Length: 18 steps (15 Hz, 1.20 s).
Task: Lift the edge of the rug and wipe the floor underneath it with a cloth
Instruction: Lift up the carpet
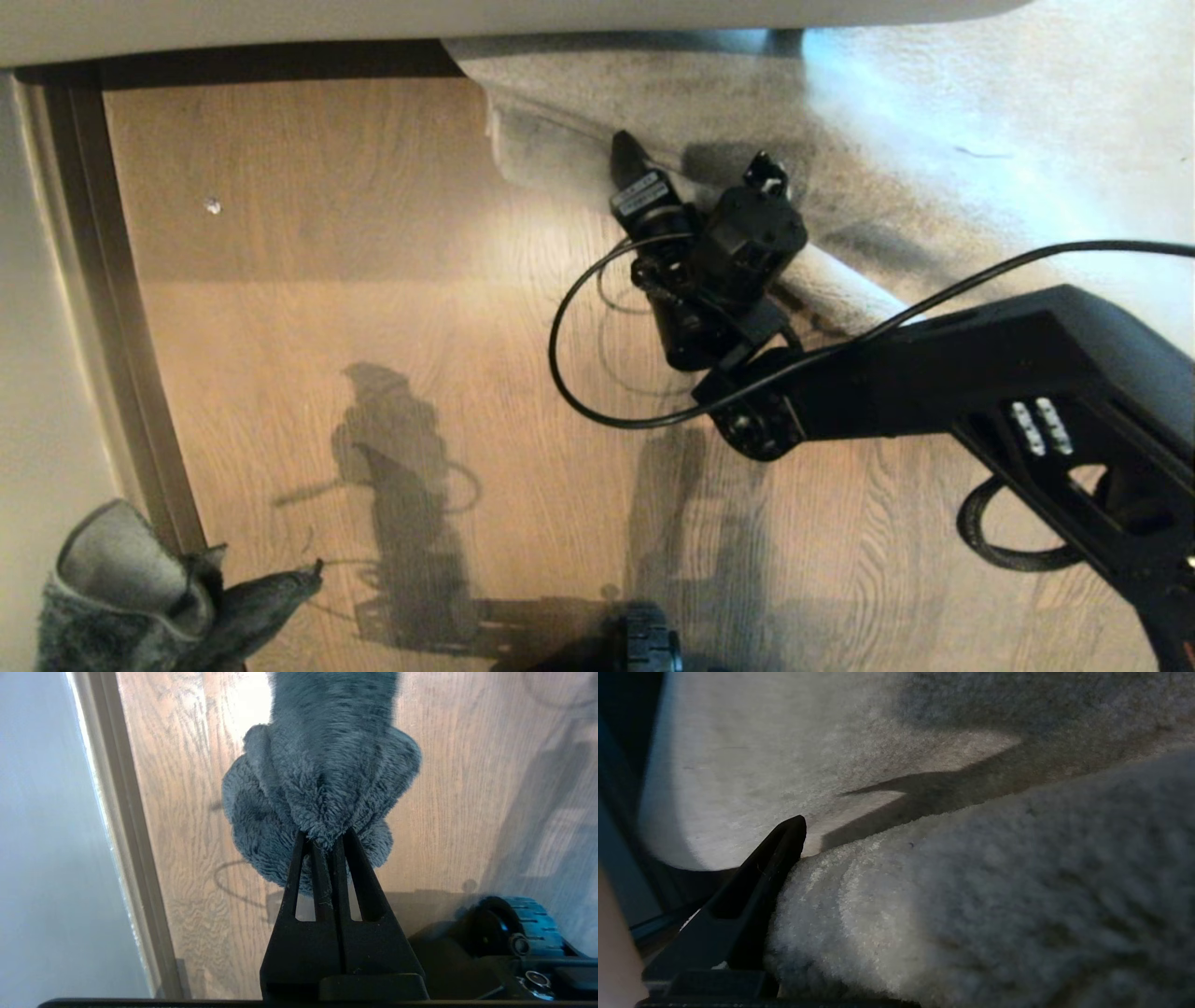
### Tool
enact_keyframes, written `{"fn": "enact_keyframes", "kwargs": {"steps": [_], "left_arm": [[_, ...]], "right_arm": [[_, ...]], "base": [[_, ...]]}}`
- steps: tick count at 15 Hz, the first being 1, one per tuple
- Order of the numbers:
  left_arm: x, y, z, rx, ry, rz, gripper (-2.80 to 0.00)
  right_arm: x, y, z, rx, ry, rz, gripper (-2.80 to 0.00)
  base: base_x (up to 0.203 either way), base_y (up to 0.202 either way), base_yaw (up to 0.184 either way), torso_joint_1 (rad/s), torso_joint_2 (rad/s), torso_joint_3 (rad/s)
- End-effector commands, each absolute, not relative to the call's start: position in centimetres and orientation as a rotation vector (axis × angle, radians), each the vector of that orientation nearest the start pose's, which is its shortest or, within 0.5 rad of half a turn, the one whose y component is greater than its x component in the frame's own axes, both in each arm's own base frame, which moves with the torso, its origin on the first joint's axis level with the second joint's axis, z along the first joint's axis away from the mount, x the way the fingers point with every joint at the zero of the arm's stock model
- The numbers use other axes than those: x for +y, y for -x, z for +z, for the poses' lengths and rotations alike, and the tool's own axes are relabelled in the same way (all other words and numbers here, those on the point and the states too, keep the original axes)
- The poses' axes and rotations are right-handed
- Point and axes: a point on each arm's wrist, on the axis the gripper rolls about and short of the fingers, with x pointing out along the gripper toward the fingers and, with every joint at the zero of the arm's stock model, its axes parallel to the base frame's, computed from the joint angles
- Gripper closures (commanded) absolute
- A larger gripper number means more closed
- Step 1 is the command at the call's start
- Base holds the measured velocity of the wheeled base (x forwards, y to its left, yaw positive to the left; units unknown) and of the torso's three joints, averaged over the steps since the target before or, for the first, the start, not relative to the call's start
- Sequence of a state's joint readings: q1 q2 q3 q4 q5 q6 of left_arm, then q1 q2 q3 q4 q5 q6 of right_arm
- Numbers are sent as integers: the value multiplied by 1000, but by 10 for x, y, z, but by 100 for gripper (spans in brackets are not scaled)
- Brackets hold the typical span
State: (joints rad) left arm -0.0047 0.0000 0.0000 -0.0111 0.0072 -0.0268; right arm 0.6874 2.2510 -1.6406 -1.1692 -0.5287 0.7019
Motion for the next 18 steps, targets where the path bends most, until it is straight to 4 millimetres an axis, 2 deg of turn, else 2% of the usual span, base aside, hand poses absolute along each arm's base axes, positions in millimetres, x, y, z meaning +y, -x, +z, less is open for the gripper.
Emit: {"fn": "enact_keyframes", "kwargs": {"steps": [1, 2, 4, 7, 12, 16, 18], "left_arm": [[0, 23, 77, -11, 28, 3, 0], [0, 23, 77, -12, 28, 3, 0], [0, 23, 77, -12, 28, 3, 0], [0, 23, 77, -11, 28, 3, 0], [0, 23, 77, -11, 28, 3, 0], [0, 23, 77, -12, 28, 3, 0], [0, 23, 77, -12, 28, 3, 0]], "right_arm": [[276, -351, 274, -430, -1040, 334, -280], [275, -348, 278, -430, -1041, 339, -280], [276, -346, 274, -404, -1029, 337, -280], [292, -335, 248, -293, -999, 349, -280], [325, -295, 204, -86, -1055, 412, -280], [338, -266, 166, 83, -1063, 426, -280], [338, -259, 144, 189, -1060, 388, -280]], "base": [[0, 0, 0, 0, 0, 0], [0, 0, 0, 0, 0, 0], [0, 0, 0, 0, 0, 0], [0, 0, 0, 0, 0, 0], [0, 0, 0, 0, 0, 0], [0, 0, 0, 0, 0, 0], [0, 0, 0, 0, 0, 0]]}}
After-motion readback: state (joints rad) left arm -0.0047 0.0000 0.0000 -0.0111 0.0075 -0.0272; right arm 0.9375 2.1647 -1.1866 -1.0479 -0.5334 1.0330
